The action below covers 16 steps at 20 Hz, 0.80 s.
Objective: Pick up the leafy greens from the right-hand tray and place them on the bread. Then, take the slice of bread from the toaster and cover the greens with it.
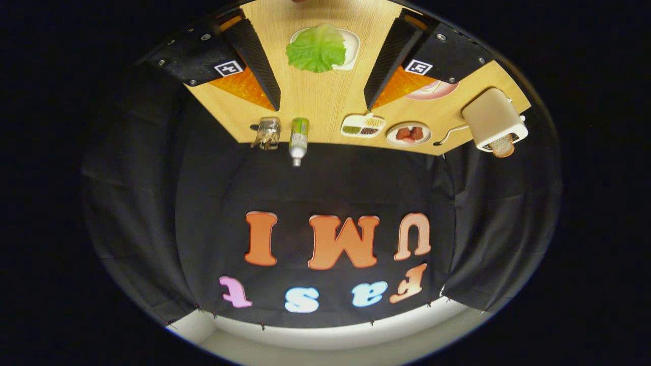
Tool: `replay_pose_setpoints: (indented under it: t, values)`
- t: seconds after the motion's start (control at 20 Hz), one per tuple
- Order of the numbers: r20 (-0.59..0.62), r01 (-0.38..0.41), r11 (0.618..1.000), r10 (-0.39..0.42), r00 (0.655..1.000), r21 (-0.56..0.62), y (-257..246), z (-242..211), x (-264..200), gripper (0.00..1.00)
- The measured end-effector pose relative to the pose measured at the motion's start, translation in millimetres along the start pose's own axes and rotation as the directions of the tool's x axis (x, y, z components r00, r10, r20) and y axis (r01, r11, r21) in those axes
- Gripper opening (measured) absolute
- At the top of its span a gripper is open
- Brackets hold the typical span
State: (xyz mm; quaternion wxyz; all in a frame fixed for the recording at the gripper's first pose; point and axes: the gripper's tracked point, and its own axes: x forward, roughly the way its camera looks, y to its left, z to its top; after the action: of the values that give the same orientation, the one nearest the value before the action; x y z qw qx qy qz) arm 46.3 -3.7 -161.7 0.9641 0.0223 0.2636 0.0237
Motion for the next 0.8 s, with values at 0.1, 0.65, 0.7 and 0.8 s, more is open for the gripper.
replay_pose_setpoints:
  t: [0.1, 0.65, 0.7, 0.8]
  values:
    - [-0.130, -0.041, 0.999, 0.043, 0.991, 0.020, 7.8, -23.0, 18.7, 0.99]
    - [-0.608, -0.051, 0.999, 0.032, 0.793, -0.014, 1.8, -133.7, 68.3, 0.96]
    - [-0.629, -0.040, 0.999, 0.022, 0.777, -0.014, -1.3, -140.1, 70.6, 0.95]
    - [-0.668, -0.019, 1.000, 0.018, 0.744, 0.005, -3.4, -152.4, 77.4, 0.94]
